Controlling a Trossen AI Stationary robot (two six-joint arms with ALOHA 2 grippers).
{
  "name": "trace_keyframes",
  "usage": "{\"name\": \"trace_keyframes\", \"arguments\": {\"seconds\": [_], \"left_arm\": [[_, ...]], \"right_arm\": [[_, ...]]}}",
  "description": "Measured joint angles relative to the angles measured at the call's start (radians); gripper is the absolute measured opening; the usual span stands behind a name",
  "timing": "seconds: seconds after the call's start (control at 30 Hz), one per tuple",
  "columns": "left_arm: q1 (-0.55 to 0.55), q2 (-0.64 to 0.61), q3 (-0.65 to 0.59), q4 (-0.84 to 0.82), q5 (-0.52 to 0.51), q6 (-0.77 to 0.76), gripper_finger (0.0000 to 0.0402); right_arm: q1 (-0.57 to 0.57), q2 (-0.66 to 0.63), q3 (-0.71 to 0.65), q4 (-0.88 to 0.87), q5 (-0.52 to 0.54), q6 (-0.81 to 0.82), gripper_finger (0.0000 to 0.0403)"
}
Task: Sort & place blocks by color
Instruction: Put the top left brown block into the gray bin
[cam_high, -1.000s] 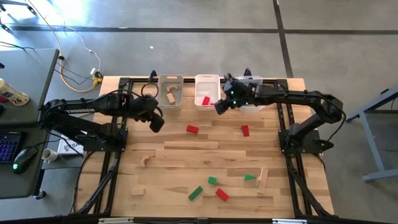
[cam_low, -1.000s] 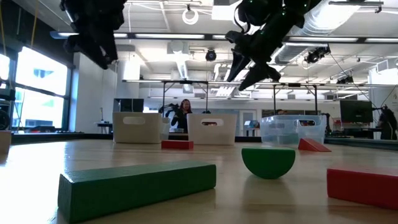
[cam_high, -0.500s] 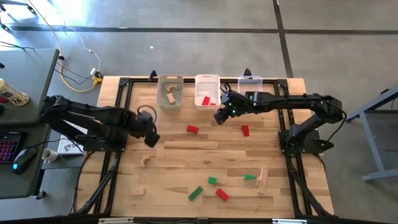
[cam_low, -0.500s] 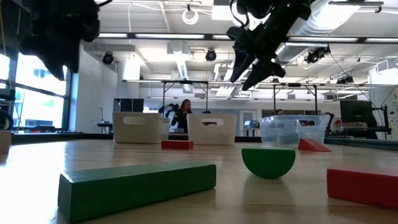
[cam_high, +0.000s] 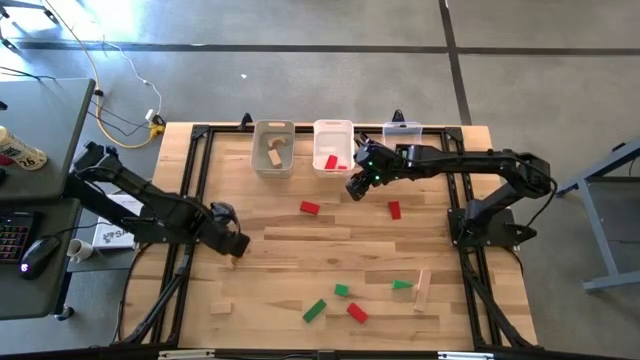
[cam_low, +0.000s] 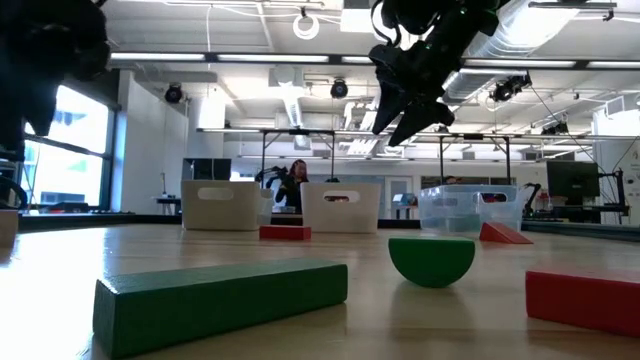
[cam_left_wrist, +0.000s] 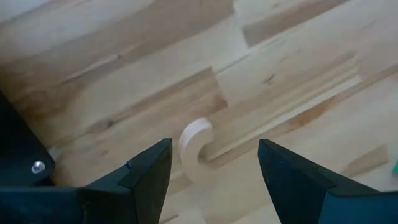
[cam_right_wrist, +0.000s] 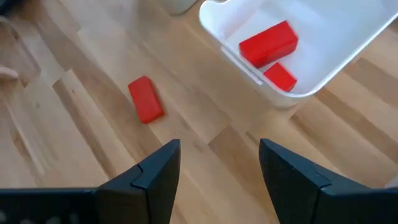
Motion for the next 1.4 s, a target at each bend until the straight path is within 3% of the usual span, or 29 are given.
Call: {"name": "trace_keyframes", "arguments": {"seconds": [0.43, 1.0, 1.13, 1.33, 1.4], "left_arm": [[-0.100, 0.201, -0.029, 0.076, 0.057, -0.080, 0.0225], [-0.103, 0.433, -0.028, 0.135, 0.101, -0.049, 0.0218], [-0.098, 0.457, -0.028, 0.154, 0.101, 0.017, 0.0177], [-0.068, 0.461, -0.026, 0.198, 0.114, 0.129, 0.0059], [-0.057, 0.453, -0.027, 0.200, 0.113, 0.158, 0.0045]], "right_arm": [[0.000, 0.000, 0.000, -0.038, -0.004, -0.016, 0.0204], [0.000, 0.000, 0.000, -0.036, -0.004, -0.031, 0.0204], [0.000, 0.000, 0.000, -0.031, -0.004, -0.031, 0.0204], [0.000, 0.000, 0.000, -0.026, -0.004, -0.028, 0.0204], [0.000, 0.000, 0.000, -0.024, -0.004, -0.025, 0.0204]]}}
